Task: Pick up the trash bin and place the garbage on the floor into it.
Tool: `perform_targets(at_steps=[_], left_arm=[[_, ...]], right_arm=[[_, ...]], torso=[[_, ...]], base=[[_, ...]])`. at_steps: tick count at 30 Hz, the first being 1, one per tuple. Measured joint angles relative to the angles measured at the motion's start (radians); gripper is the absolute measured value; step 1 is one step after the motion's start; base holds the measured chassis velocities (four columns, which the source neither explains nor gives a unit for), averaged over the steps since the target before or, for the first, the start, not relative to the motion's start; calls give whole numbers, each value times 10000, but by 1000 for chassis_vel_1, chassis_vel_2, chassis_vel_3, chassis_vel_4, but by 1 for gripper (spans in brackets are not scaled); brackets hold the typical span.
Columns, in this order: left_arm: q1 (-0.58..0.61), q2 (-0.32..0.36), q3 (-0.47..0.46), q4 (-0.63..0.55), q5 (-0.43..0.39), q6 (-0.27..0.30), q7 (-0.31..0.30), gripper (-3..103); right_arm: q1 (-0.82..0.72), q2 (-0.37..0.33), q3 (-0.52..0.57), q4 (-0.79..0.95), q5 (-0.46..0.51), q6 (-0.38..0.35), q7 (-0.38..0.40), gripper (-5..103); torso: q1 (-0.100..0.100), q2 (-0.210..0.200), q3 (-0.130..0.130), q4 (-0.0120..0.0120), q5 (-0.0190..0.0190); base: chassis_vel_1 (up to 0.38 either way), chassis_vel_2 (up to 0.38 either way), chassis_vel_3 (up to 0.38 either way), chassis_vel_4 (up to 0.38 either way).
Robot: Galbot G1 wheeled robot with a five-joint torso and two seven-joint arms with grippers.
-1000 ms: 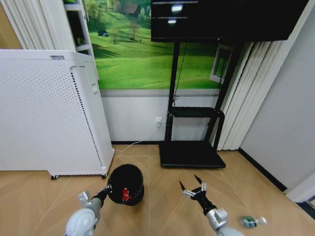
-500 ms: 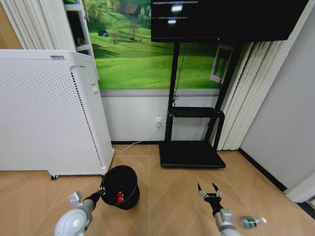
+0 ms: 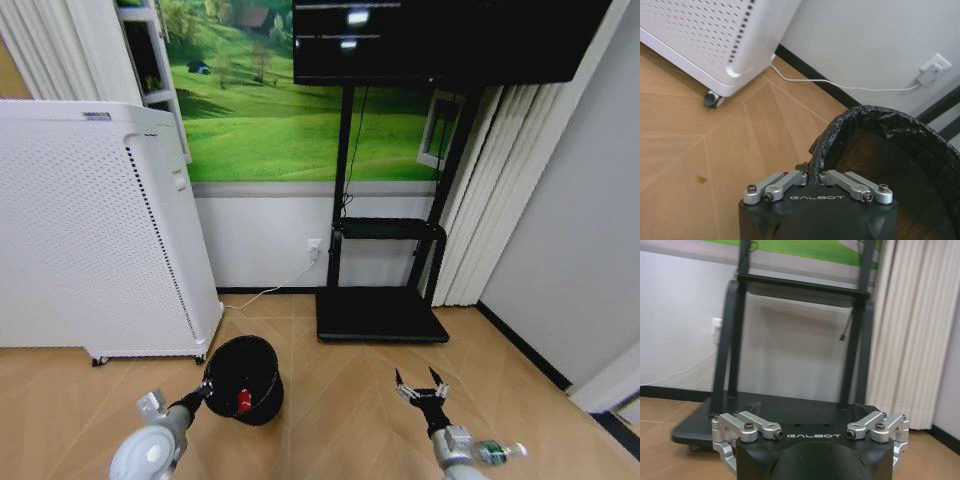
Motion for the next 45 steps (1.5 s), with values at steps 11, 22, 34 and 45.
perform_targets(at_steps=[11,22,34,45], left_arm=[[-10,-47,2,84,21,-33,112,4],[4,-172,52,116,178,-69,200,4],[43,-482,87,232,574,-248,560,4],[122,-644,-46,296,889,-422,949,4]], right_arm=[[-512,136,813,-1430,70,812,177,100],[-702,157,611,-2045,-510,-161,-84,100],[490,222,251,-4027,7,-1903,1268,97],[619,566,-268,-3815,1464,-2941,2911,93]], torso=[[0,0,0,-3,3],[0,-1,0,3,1],[0,0,0,1,2],[-1,0,0,0,2]], base=[[-250,-254,253,256],[-30,-48,54,33],[18,13,-13,-16],[0,0,0,0]])
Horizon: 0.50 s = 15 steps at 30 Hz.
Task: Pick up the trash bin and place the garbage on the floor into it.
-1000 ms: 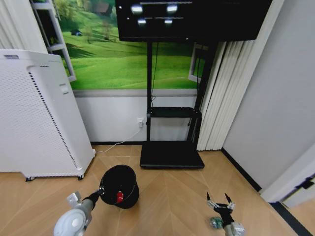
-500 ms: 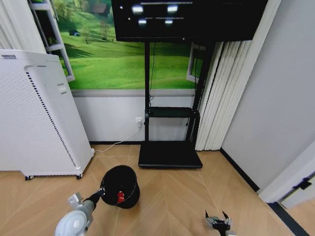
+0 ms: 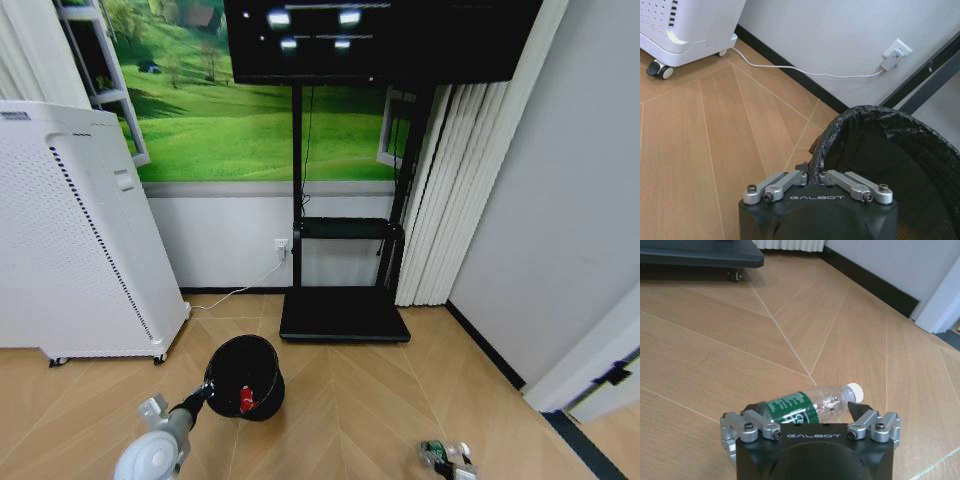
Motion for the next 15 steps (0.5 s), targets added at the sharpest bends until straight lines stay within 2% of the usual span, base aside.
perform_targets(at_steps=[7,15], left_arm=[[25,-19,58,76,219,-68,121,4],[61,23,-47,127,245,-120,192,4]], right_arm=[[418,168,-247,-218,668,-228,700,91],[720,113,-327,-439,929,-320,786,87]], torso=[[0,0,0,0,2],[0,0,0,0,0]], base=[[0,0,0,0],[0,0,0,0]])
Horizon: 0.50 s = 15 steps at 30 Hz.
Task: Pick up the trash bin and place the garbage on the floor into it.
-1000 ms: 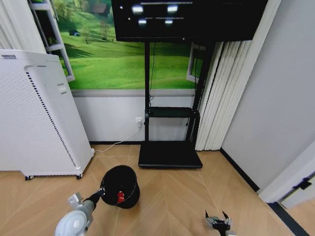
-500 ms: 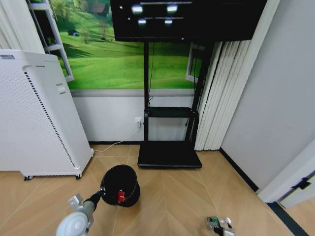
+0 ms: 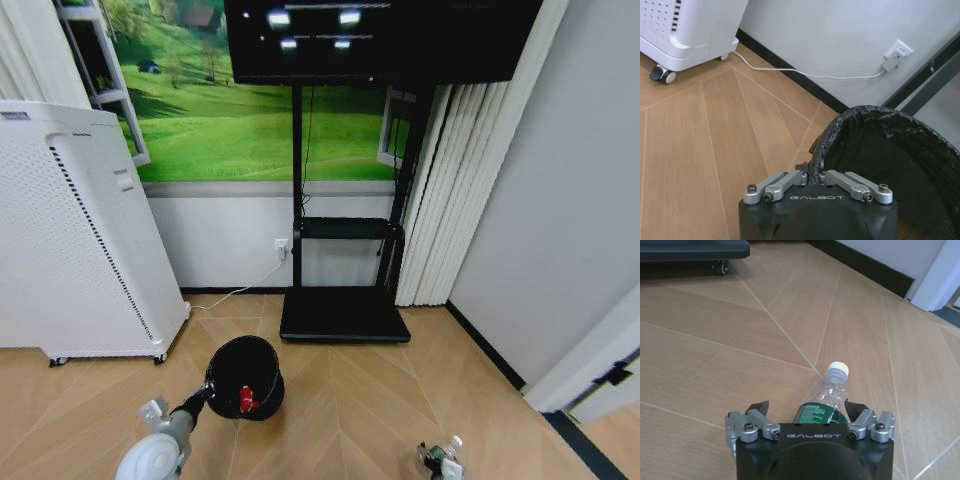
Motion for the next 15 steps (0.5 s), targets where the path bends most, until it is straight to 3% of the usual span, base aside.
perform_targets(at_steps=[7,9,13,15], left_arm=[[53,9,-183,17,-13,-76,37,4],[82,14,-246,16,-15,-104,76,4],[99,15,-293,27,-12,-144,108,4],[108,14,-297,29,-5,-159,115,4]], right_arm=[[200,19,-109,-561,-433,68,-46,82],[243,10,-119,-763,-544,115,-81,73],[299,-21,-121,-964,-680,192,-115,70],[345,-64,-116,-1066,-770,284,-150,53]], torso=[[0,0,0,0,2],[0,0,0,0,2],[0,0,1,0,2],[0,0,0,1,0]], base=[[0,0,0,0],[0,0,0,0],[0,0,0,0],[0,0,0,0]])
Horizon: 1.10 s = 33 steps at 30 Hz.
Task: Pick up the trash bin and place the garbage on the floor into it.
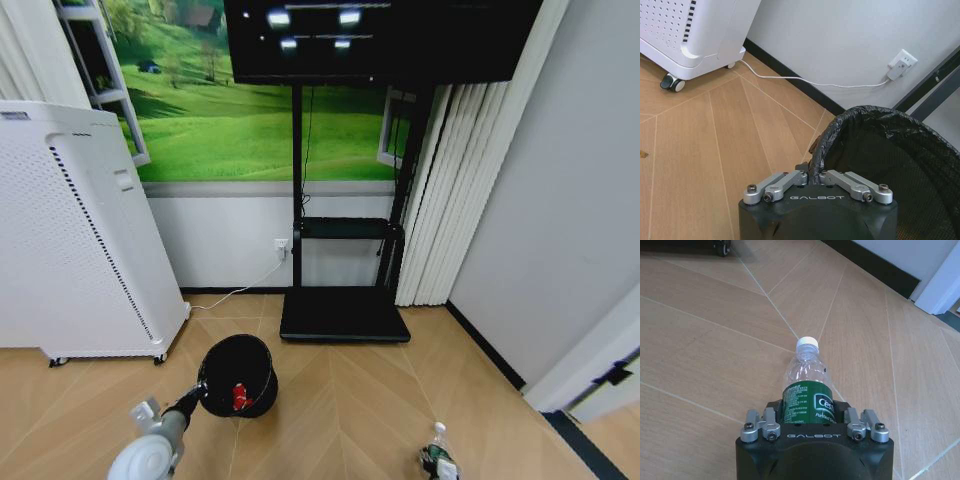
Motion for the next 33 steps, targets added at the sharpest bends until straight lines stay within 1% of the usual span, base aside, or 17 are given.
perform_targets(at_steps=[5,6,8,9,12,13,14,15,17,18,21,22,23,24,26,32,33], left_arm=[[-9,-1,43,5,25,-10,0,4],[-12,0,56,15,34,-10,-4,4],[-13,38,69,81,98,-11,12,4],[-13,38,69,81,98,-11,12,4],[30,164,66,203,151,22,162,4],[30,164,66,203,151,22,162,4],[30,237,67,289,241,50,267,4],[30,237,67,289,241,50,267,4],[-49,398,119,578,516,71,546,4],[-49,398,119,578,516,71,546,4],[-255,578,342,1000,759,33,1468,4],[-255,578,342,1000,759,33,1468,4],[-319,637,456,1091,862,57,1960,4],[-319,637,456,1091,862,57,1960,4],[-463,712,824,1190,1289,-16,2842,4],[-550,737,1242,1002,1394,-24,3154,4],[-555,776,1359,995,1443,-11,3243,4]], right_arm=[[5,-35,25,8,-6,98,-47,42],[-26,-55,47,80,28,150,-108,37],[-288,-162,104,706,267,281,-558,30],[-288,-162,104,706,267,281,-558,30],[-1063,-516,203,2440,571,715,-1704,22],[-1063,-516,203,2440,571,715,-1704,22],[-1457,-688,231,3469,843,913,-2197,21],[-1457,-688,231,3469,843,913,-2197,21],[-2329,-1027,278,5588,1413,1167,-3159,21],[-2329,-1027,278,5588,1413,1167,-3159,21],[-3230,-1449,-64,7601,1260,1337,-3482,21],[-3230,-1449,-64,7601,1260,1337,-3482,21],[-3522,-1701,-302,8260,1109,1364,-3713,21],[-3522,-1701,-302,8260,1109,1364,-3713,21],[-3771,-2127,-952,9167,502,1486,-3919,21],[-3961,-2530,-2152,9905,-441,1747,-3955,21],[-4055,-2643,-2564,10035,-684,1940,-4264,21]], torso=[[0,0,0,-1,1],[0,0,0,-1,2],[0,0,0,-2,7],[0,0,0,-2,7],[0,0,0,-2,3],[0,0,0,-2,3],[0,0,0,-2,3],[0,0,0,-2,3],[0,0,0,2,-3],[0,0,0,2,-3],[0,0,-1,-2,1],[0,0,-1,-2,1],[0,0,0,-2,1],[0,0,0,-2,1],[0,0,0,-1,-2],[0,0,-1,-2,0],[0,0,0,-2,5]], base=[[0,0,0,0],[0,0,0,0],[0,0,0,0],[0,0,0,0],[0,0,0,0],[0,0,0,0],[0,0,0,0],[0,0,0,0],[0,0,0,0],[0,0,0,0],[0,0,0,0],[0,0,0,0],[0,0,0,0],[0,0,0,0],[0,0,0,0],[0,0,0,0],[0,0,0,0]])
